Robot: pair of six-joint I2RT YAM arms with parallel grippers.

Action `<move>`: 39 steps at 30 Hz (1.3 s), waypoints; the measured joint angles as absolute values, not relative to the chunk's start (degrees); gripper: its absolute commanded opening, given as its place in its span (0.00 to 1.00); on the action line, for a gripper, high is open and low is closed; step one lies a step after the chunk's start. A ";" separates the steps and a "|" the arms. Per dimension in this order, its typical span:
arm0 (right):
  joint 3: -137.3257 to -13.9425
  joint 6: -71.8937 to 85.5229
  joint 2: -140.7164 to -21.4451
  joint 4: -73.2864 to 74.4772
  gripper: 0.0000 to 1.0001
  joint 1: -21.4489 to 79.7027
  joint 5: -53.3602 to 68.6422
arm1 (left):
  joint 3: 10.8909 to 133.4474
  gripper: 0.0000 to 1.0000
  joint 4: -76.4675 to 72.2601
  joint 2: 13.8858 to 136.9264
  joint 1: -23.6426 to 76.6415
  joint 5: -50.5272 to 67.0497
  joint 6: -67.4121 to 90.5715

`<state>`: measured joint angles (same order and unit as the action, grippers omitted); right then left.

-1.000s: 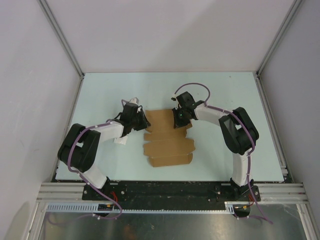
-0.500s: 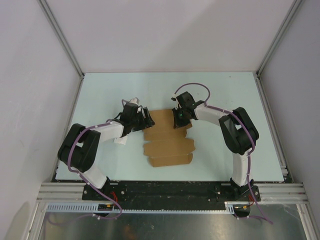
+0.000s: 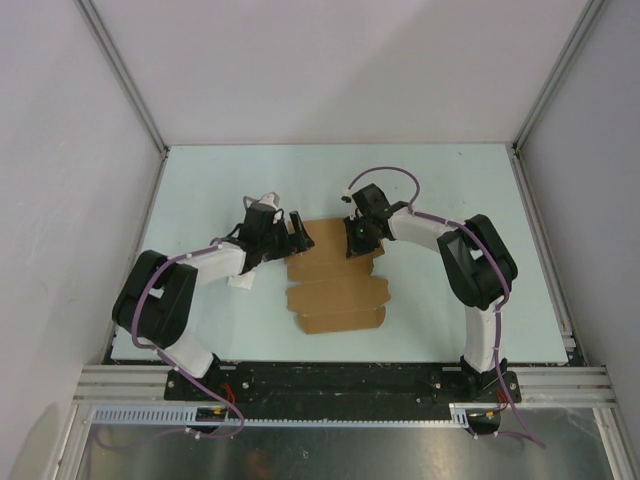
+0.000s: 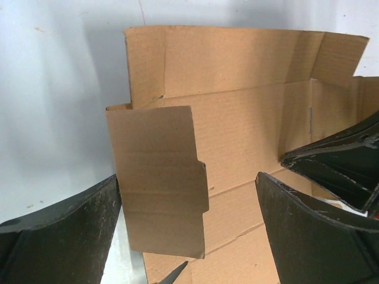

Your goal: Fold the paper box

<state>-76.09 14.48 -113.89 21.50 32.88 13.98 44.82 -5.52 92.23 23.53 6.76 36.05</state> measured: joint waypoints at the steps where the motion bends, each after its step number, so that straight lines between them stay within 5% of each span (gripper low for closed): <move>1: -76.09 14.48 -113.89 21.50 0.08 32.88 13.98 | 44.97 0.98 -5.50 92.16 23.53 7.03 36.05; 39: -76.07 14.52 -113.89 21.82 0.08 32.95 14.48 | 51.57 1.00 -8.43 98.63 29.74 11.25 36.12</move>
